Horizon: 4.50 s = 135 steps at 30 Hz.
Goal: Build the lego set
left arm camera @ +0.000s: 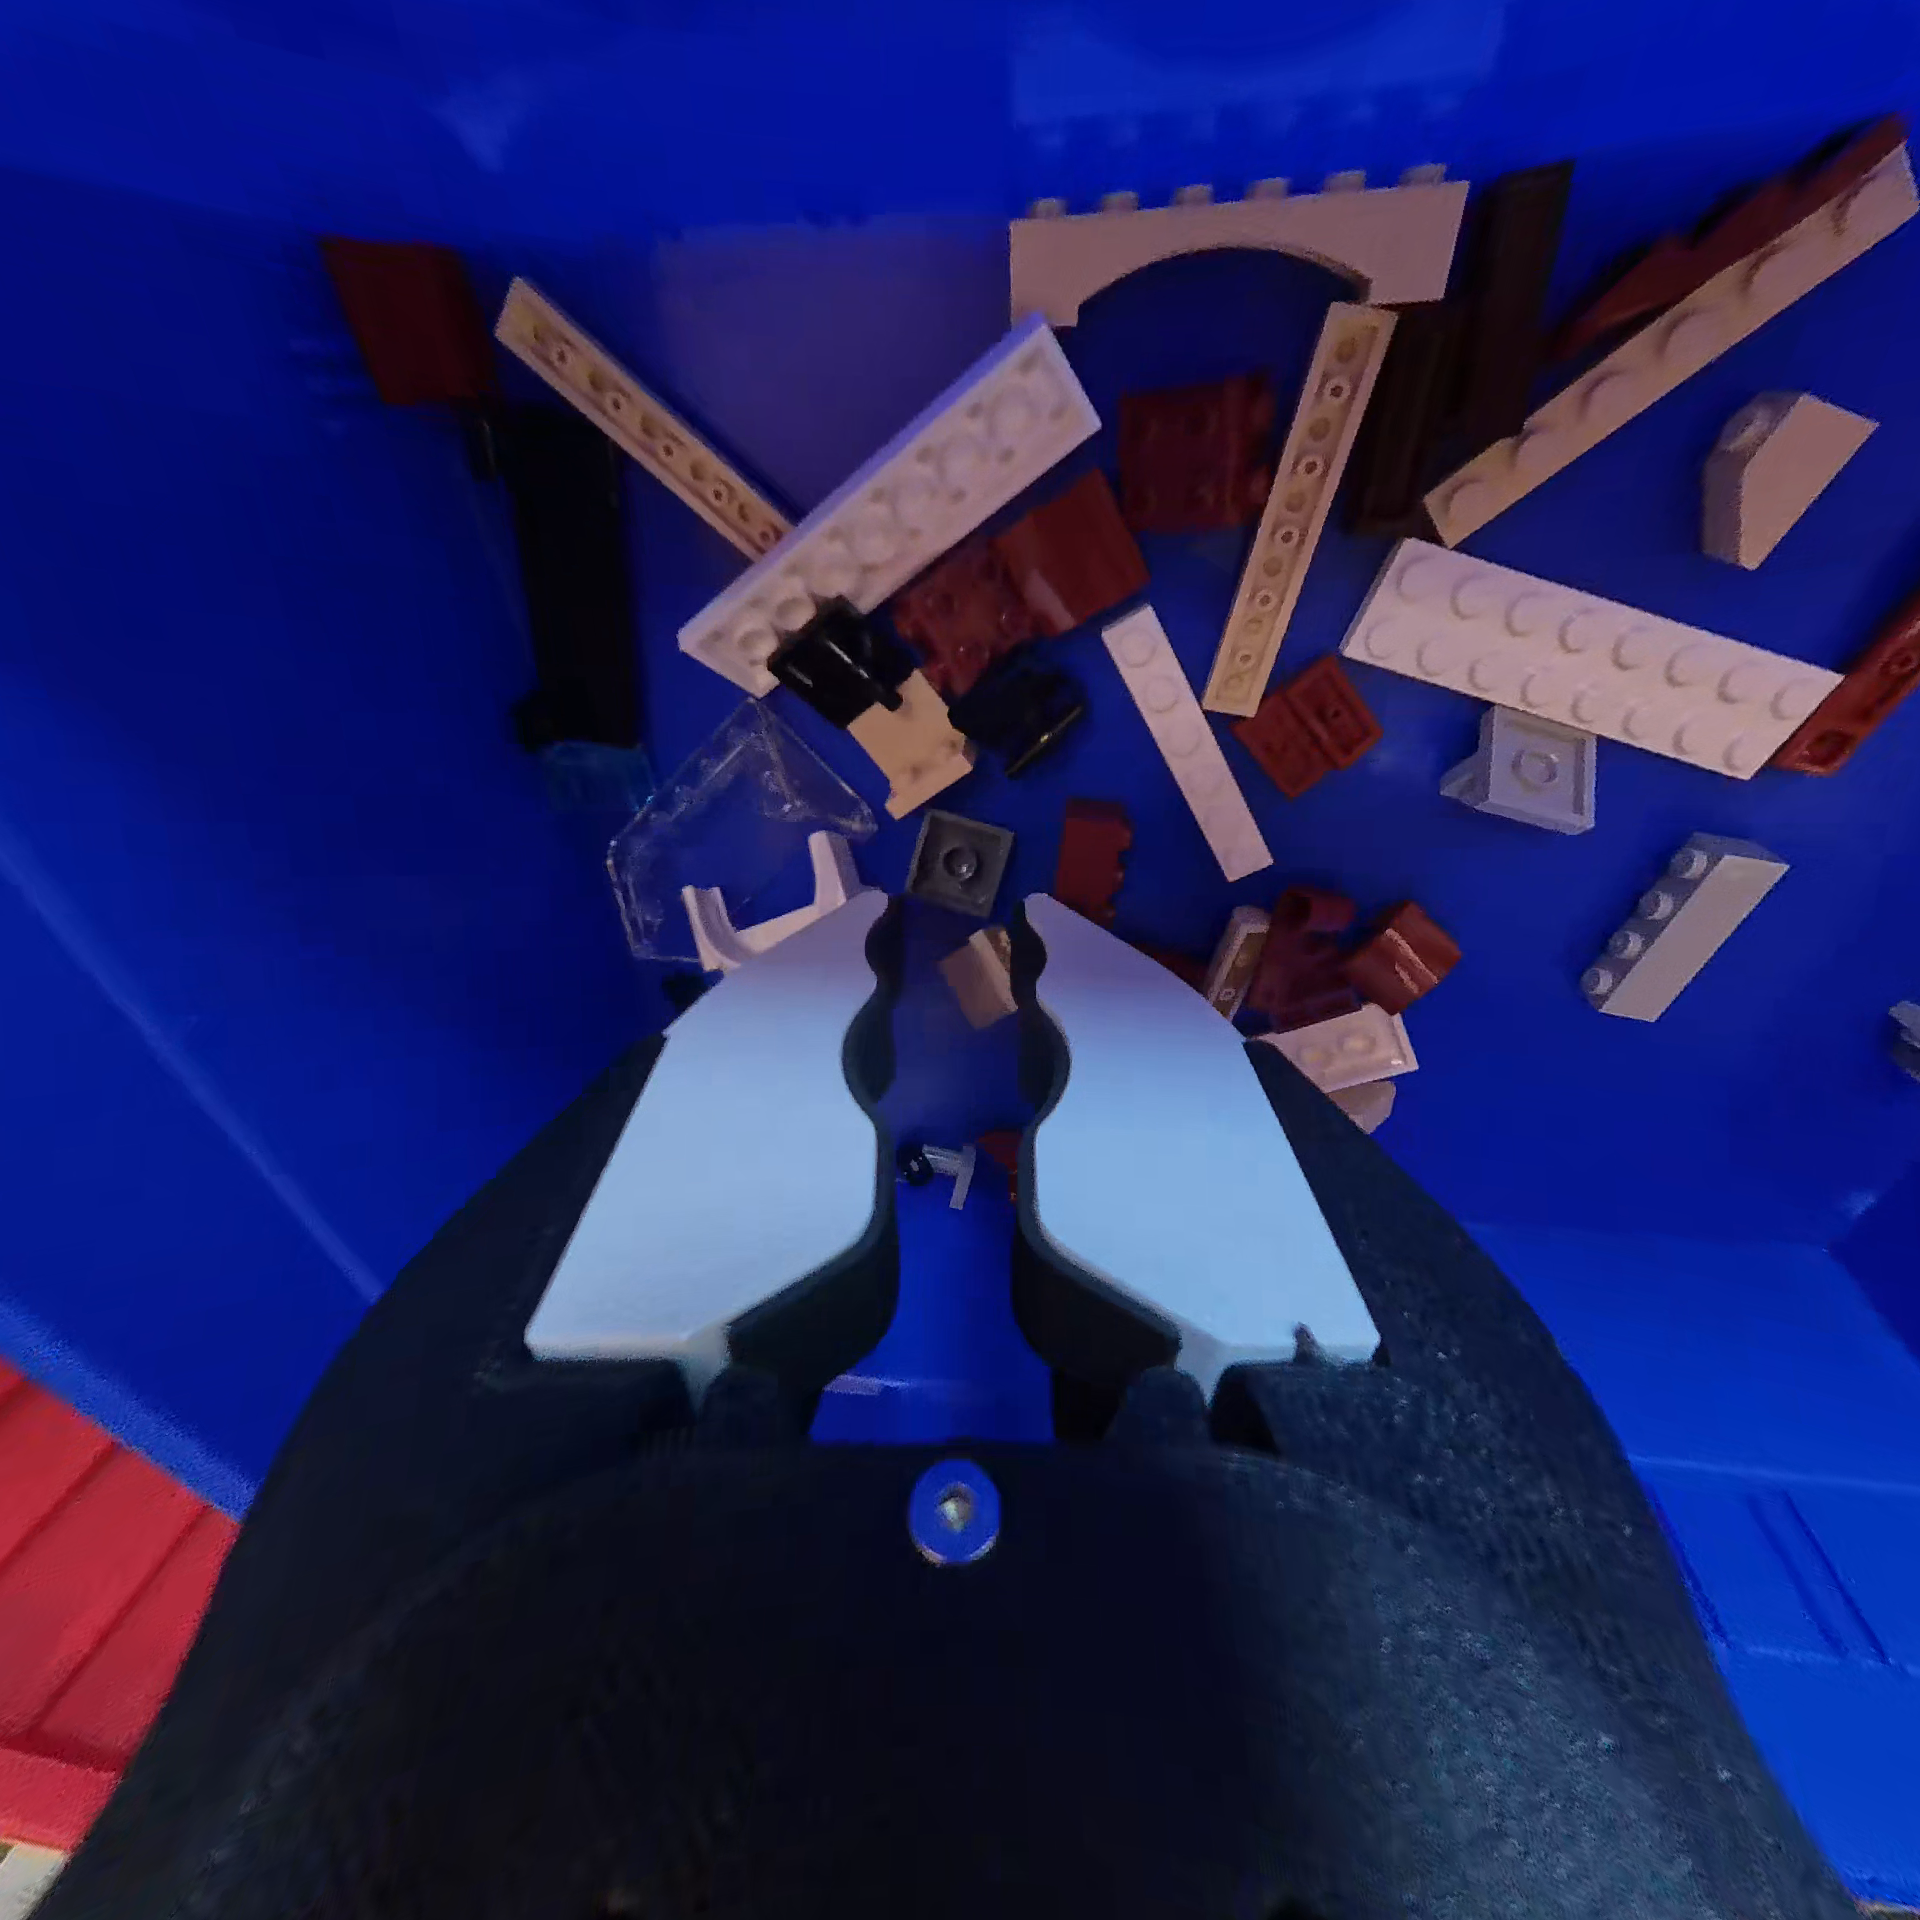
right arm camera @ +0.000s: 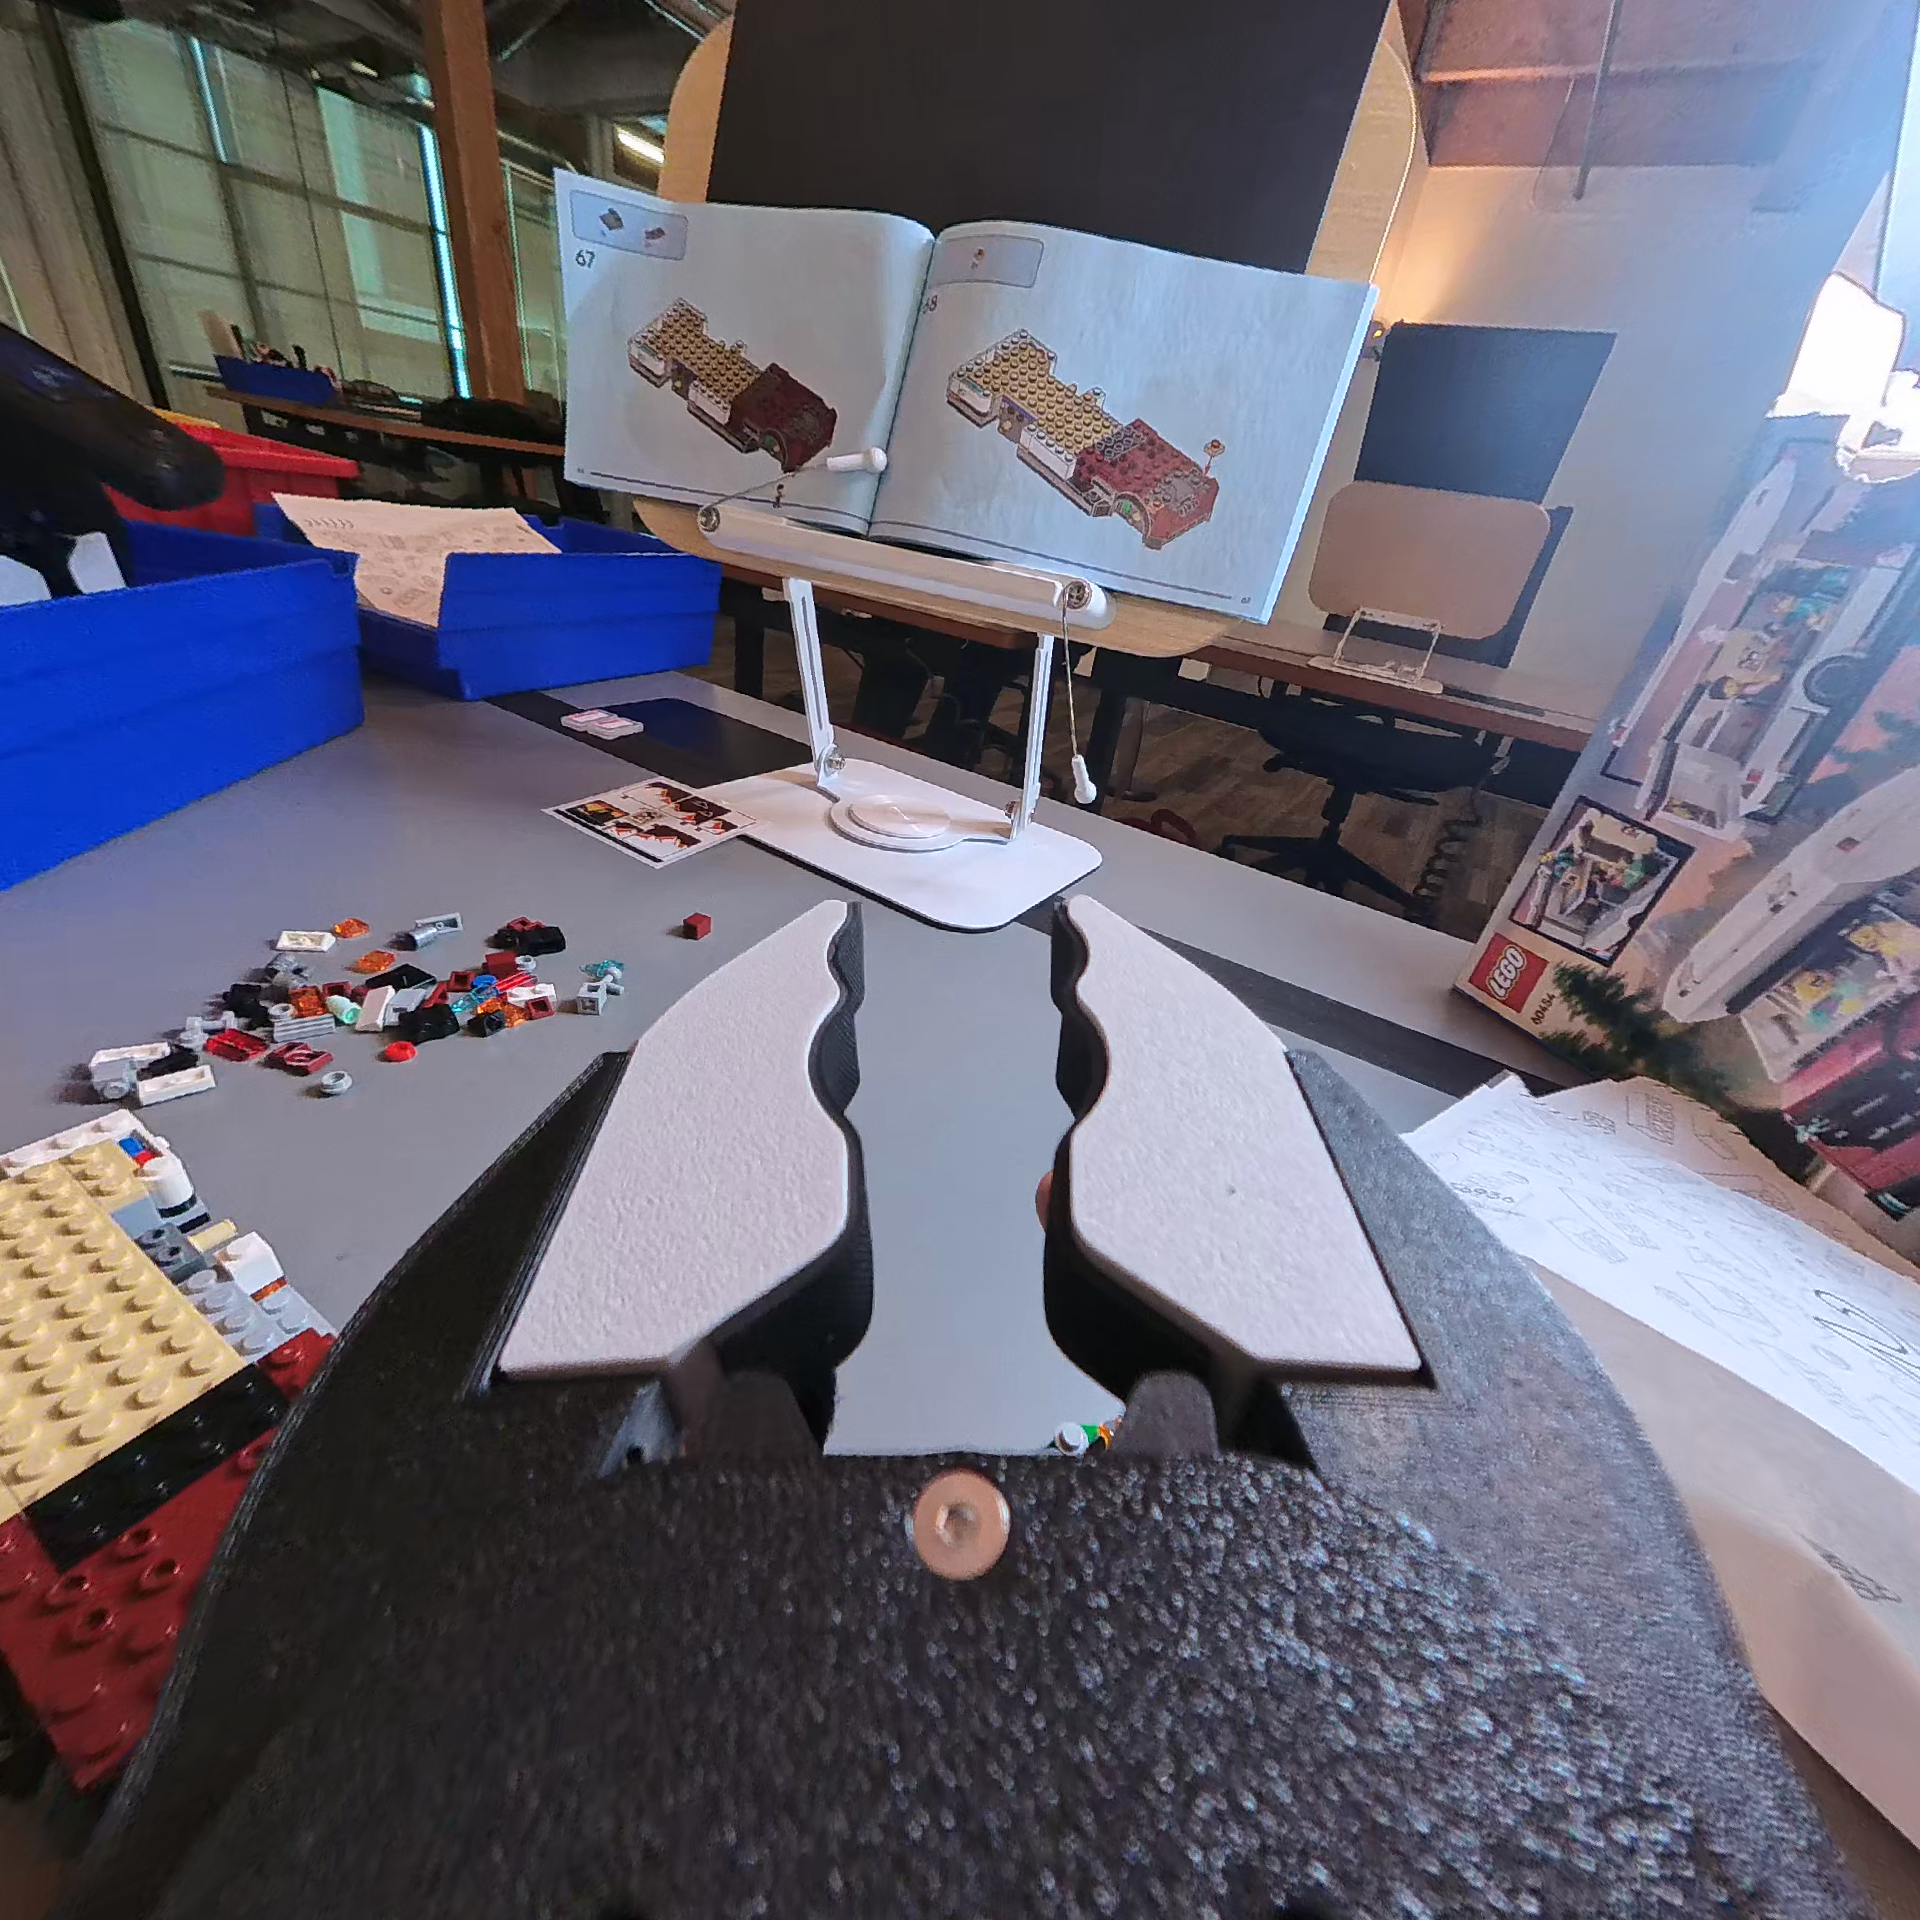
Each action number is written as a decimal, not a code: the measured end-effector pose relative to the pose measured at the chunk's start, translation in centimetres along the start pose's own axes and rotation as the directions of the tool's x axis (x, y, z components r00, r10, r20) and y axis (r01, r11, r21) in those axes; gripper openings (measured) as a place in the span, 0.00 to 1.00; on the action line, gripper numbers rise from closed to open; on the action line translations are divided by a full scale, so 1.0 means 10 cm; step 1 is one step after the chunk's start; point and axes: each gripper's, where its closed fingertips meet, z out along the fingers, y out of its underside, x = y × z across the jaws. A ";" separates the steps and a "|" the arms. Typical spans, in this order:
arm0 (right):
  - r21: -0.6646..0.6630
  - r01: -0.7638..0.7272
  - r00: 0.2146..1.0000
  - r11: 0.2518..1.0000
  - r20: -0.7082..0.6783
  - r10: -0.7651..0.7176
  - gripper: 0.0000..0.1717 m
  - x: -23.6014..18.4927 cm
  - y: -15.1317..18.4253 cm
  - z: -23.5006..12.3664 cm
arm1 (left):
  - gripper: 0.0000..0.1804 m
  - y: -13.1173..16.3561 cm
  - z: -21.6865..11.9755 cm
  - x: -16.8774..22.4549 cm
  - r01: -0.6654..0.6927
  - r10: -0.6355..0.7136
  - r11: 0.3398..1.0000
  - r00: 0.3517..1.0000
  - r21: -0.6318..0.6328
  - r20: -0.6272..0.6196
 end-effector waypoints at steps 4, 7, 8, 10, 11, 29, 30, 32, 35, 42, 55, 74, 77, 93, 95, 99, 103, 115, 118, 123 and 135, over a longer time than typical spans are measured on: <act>-0.003 -0.001 1.000 1.000 0.001 0.001 0.20 0.00 0.01 0.00 | 0.11 -0.01 0.04 0.00 -0.001 0.002 1.000 1.000 0.025 -0.014; -0.005 -0.001 1.000 1.000 0.002 0.001 0.20 0.00 0.01 0.00 | 0.10 -0.04 0.06 0.01 0.007 -0.005 0.998 1.000 0.055 -0.027; -0.006 0.000 1.000 1.000 0.003 0.000 0.20 0.00 0.01 0.00 | 0.10 -0.05 0.05 0.01 0.013 -0.011 0.998 1.000 0.065 -0.030; -0.004 -0.001 1.000 1.000 0.004 0.001 0.20 -0.01 0.01 0.00 | 0.10 -0.06 -0.04 0.00 0.035 -0.031 0.994 0.999 0.107 -0.038; -0.002 -0.002 1.000 1.000 0.005 0.002 0.20 -0.01 0.00 0.00 | 0.10 -0.11 -0.15 0.04 0.064 -0.052 0.983 0.996 0.174 -0.075; 0.072 0.049 0.990 0.996 0.130 -0.058 0.19 -0.39 -0.23 -0.09 | 0.09 -1.24 -3.27 2.37 0.521 0.651 -0.262 0.717 0.812 -0.249; 0.082 0.060 0.987 0.995 0.141 -0.071 0.19 -0.43 -0.25 -0.10 | 0.09 -1.29 -3.26 2.43 0.555 0.676 -0.264 0.690 0.789 -0.259; 0.102 0.086 0.978 0.991 0.182 -0.104 0.17 -0.54 -0.29 -0.12 | 0.09 -1.41 -3.25 2.52 0.617 0.711 -0.260 0.642 0.743 -0.285; 0.140 0.118 0.949 0.983 0.277 -0.154 0.15 -0.79 -0.36 -0.18 | 0.09 -1.67 -3.18 2.62 0.706 0.731 -0.227 0.578 0.670 -0.362; 0.255 0.236 0.815 0.938 0.474 -0.334 0.18 -1.48 -0.75 -0.29 | 0.09 -2.33 -2.71 3.03 0.863 0.726 -0.010 0.354 0.505 -0.590; 0.299 0.415 0.664 0.859 0.545 -0.511 0.04 -1.92 -0.66 -0.20 | 0.09 -2.54 -2.23 3.22 0.892 0.690 0.151 0.213 0.426 -0.692; 0.264 0.387 0.679 0.883 0.567 -0.467 0.09 -1.90 -0.52 -0.15 | 0.09 -2.58 -2.08 3.24 0.902 0.685 0.214 0.136 0.376 -0.715; 0.247 0.344 0.684 0.906 0.595 -0.422 0.11 -1.91 -0.54 -0.16 | 0.09 -2.58 -2.07 3.26 0.897 0.684 0.214 0.146 0.388 -0.715; -0.066 0.616 0.315 0.785 0.934 -0.169 0.10 -2.02 0.25 -0.73 | 0.12 -2.60 -1.81 3.08 0.542 0.474 0.128 0.702 0.830 -0.531; -0.086 0.735 0.222 0.672 0.968 -0.120 0.10 -2.05 0.55 -0.88 | 0.13 -2.59 -1.62 2.97 0.401 0.381 0.186 0.812 0.897 -0.442; -0.045 0.867 0.097 0.495 0.992 -0.081 0.10 -2.13 0.78 -1.04 | 0.23 -2.58 -1.18 2.87 0.123 0.254 0.352 0.941 0.928 -0.221; 0.012 0.928 0.005 0.372 0.999 -0.044 0.10 -2.16 0.88 -1.11 | 0.30 -2.57 -0.97 3.08 0.005 0.313 0.445 0.936 0.895 -0.161; 0.010 0.937 -0.009 0.349 1.000 -0.003 0.21 -2.17 0.91 -1.11 | 0.34 -2.56 -0.82 3.16 -0.030 0.334 0.496 0.929 0.868 -0.158; -0.051 0.887 0.064 0.459 0.998 -0.012 0.22 -2.17 0.75 -1.07 | 0.36 -2.54 -0.79 3.18 -0.046 0.344 0.514 0.926 0.857 -0.157; -0.198 0.743 0.322 0.639 0.943 -0.082 0.28 -1.86 0.39 -0.81 | 0.39 -2.51 -0.75 3.14 -0.085 0.341 0.535 0.932 0.841 -0.123; -0.513 0.564 0.592 0.647 0.798 0.117 0.43 -0.98 0.84 -0.71 | 0.40 -2.27 -0.51 3.09 -0.252 0.387 0.652 0.922 0.715 -0.028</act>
